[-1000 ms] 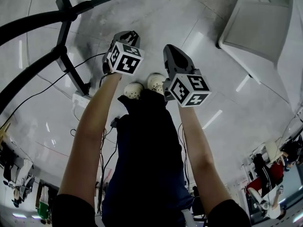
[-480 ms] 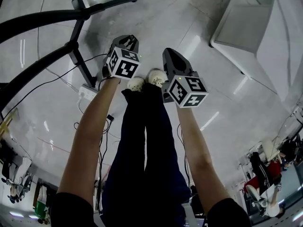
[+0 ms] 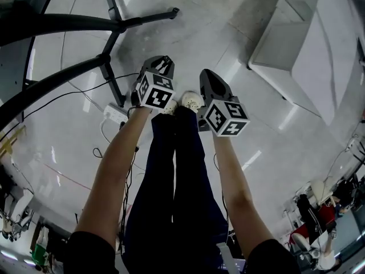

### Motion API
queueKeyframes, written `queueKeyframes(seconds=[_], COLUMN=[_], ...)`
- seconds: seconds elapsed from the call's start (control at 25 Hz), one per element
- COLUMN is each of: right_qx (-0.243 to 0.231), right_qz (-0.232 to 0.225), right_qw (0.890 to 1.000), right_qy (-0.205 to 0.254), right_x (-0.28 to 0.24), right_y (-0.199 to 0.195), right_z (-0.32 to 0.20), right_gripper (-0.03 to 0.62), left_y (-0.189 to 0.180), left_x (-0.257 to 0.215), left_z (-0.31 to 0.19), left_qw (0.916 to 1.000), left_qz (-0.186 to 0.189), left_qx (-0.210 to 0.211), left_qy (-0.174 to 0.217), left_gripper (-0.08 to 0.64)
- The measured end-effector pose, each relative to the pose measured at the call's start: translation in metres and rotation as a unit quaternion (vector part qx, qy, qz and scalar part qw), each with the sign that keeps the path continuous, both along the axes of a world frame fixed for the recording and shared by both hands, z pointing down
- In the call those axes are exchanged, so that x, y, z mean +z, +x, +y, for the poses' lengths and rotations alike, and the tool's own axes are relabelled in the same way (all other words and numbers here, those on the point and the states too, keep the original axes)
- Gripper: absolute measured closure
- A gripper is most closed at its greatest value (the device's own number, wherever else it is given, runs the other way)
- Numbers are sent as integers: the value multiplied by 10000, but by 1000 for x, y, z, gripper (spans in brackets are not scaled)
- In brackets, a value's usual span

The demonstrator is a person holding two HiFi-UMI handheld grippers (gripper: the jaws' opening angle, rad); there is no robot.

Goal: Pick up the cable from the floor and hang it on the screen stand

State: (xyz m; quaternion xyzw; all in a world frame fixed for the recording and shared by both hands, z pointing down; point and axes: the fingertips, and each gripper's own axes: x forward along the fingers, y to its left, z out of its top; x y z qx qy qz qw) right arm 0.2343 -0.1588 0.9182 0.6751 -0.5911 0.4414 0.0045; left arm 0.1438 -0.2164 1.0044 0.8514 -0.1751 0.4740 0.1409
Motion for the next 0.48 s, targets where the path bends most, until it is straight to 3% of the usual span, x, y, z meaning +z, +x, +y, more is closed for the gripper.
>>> queueKeyframes(seconds=[0.48], right_qx=[152], right_qz=[-44], right_qw=[9996], right_qy=[224], right_x=[-100], right_y=[-14], right_z=[9], right_gripper=[568], left_y=[-16], left_x=[-111], left_z=[3], left_qw=[9983], left_qz=[387], left_qx=[-441], left_qy=[3], left_gripper=[439])
